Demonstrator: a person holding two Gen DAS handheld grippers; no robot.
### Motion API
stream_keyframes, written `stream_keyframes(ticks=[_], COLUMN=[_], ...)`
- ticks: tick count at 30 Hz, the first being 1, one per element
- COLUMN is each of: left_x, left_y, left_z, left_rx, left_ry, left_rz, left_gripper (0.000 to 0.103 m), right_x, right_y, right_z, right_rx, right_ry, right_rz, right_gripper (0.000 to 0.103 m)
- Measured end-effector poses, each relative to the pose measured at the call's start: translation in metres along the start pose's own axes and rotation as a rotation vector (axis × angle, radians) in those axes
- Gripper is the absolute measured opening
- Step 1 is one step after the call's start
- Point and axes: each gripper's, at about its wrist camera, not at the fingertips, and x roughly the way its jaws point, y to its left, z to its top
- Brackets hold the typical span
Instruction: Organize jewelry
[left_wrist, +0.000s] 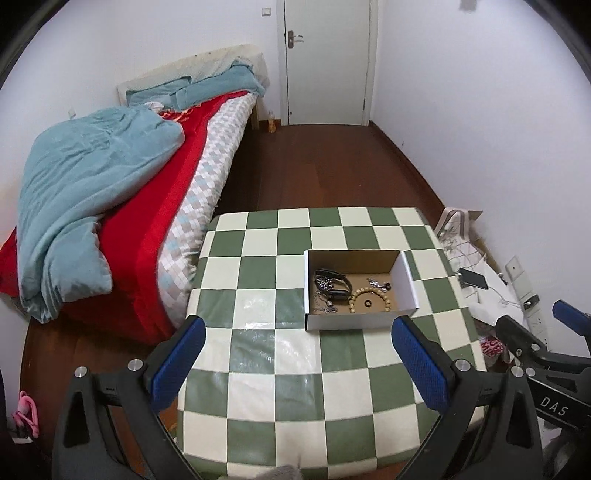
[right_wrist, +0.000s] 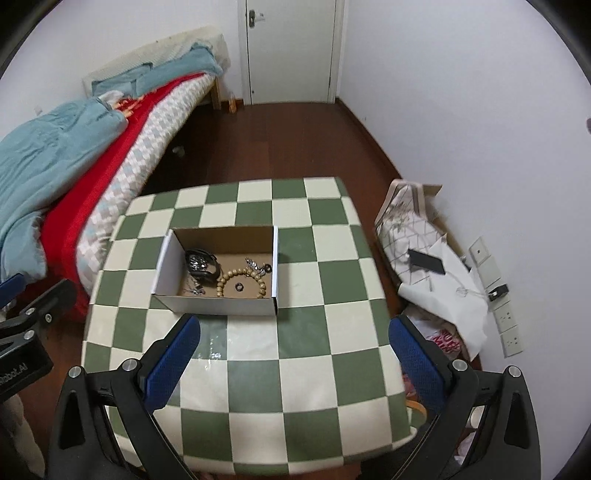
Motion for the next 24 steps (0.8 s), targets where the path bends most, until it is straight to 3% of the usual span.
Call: stream_keyframes(ticks=[14,24], left_x=[-0.083,-0.107], left_y=[-0.002,0.003], left_z=[-0.016,-0.029], left_rx=[0.004,-0.02], left_ry=[-0.031,-0.026], left_rz=[-0.042,-0.044], left_gripper=[0.103,0.103], right_x=[-0.126,-0.174], right_y=[-0.012,-0.012], right_z=[-0.031,-0.047], right_rx=[0.012,0.012], right_ry=[-0.108,-0.142], right_rz=[-0.003,0.015], right_gripper=[0.103,0.103])
